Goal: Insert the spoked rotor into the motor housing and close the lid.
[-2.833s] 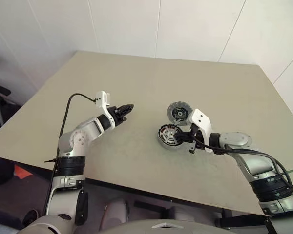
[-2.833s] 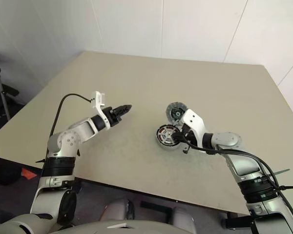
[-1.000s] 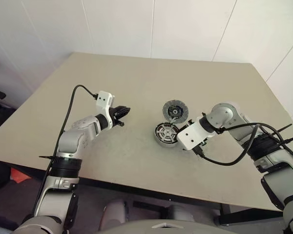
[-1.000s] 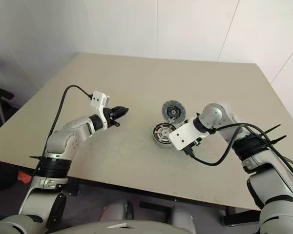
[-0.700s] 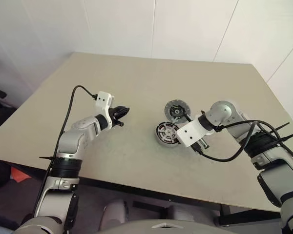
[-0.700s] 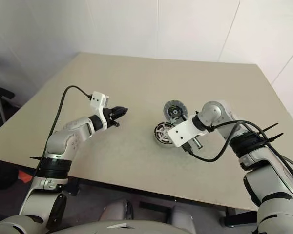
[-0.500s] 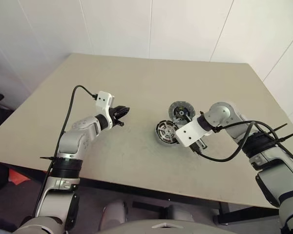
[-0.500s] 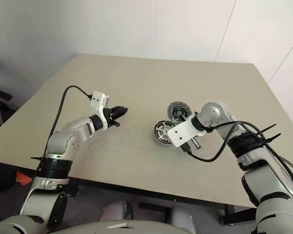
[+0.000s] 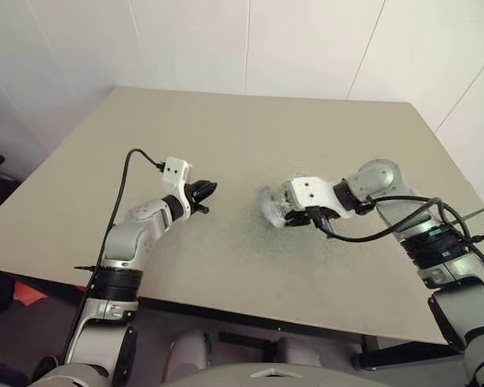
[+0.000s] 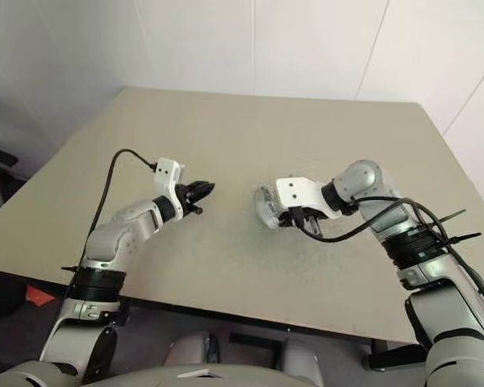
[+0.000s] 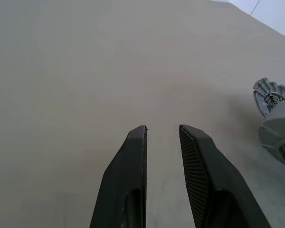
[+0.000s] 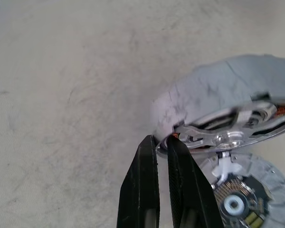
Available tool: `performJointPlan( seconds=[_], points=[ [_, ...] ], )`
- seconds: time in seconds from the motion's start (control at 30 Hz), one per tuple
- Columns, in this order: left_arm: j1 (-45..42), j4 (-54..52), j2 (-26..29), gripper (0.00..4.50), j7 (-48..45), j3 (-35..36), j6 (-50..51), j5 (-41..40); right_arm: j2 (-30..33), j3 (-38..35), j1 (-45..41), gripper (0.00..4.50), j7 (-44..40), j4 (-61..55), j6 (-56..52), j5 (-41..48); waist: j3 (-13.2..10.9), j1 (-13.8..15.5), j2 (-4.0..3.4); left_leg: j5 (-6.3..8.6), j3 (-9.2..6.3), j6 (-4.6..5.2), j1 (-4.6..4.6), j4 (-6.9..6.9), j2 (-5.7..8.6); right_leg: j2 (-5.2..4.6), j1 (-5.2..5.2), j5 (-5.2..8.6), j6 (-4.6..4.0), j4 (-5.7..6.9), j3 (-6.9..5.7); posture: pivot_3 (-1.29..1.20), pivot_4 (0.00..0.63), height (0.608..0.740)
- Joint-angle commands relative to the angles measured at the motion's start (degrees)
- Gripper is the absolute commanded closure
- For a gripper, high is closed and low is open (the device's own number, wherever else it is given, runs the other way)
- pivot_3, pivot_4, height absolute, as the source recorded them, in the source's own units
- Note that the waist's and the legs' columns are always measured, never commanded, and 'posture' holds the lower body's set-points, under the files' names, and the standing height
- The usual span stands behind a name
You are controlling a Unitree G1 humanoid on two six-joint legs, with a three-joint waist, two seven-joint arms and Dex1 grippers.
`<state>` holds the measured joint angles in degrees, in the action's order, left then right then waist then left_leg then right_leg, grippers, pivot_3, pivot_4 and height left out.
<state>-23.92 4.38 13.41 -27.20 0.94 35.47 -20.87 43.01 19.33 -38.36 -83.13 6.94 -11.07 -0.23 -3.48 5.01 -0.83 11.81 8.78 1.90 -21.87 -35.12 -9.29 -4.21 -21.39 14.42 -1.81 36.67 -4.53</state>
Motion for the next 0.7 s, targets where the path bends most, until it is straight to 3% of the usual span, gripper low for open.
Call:
performJointPlan(
  seconds=[0.03, 0.3, 0.47, 0.7],
  points=[
    [-0.5, -1.7, -0.2, 3.35, 0.3, 0.1, -1.7, 0.5, 1.3, -4.4, -2.2, 4.44, 1.5, -4.7, -7.1, 3.1, 0.0, 0.4, 0.0, 0.0, 0.01, 0.01, 0.0, 0.0, 0.0, 0.0, 0.0, 0.0, 0.0, -0.01, 0.0, 0.0, 0.0, 0.74],
    [-0.2, -0.8, -1.0, 3.35, 0.3, -0.3, -2.5, 1.2, 4.0, -5.5, -1.3, 4.44, 3.2, -5.0, -10.3, 4.2, 0.0, 0.7, -0.01, 0.09, 0.02, -0.21, 0.02, 0.0, 0.0, -0.01, 0.01, 0.01, -0.01, -0.01, 0.0, 0.0, 0.0, 0.74],
    [-0.1, -0.7, -1.1, 3.35, 0.3, -0.3, -2.6, 1.4, 10.8, -6.2, 2.8, 4.44, 1.4, -6.1, -4.3, 3.2, 0.0, 1.1, 0.0, 0.09, 0.02, -0.19, 0.01, 0.01, 0.01, -0.02, 0.03, 0.01, -0.01, -0.02, 0.0, 0.0, 0.0, 0.74],
    [0.6, -0.6, -1.5, 3.35, 0.6, -0.5, -2.9, 1.7, 15.3, -8.4, 4.2, 4.44, -2.5, -14.8, -15.9, 10.8, 0.0, 0.4, -0.07, 0.02, 0.02, -0.03, 0.08, 0.03, 0.01, -0.02, 0.02, 0.01, 0.0, -0.03, 0.0, 0.0, 0.0, 0.74]
  ],
)
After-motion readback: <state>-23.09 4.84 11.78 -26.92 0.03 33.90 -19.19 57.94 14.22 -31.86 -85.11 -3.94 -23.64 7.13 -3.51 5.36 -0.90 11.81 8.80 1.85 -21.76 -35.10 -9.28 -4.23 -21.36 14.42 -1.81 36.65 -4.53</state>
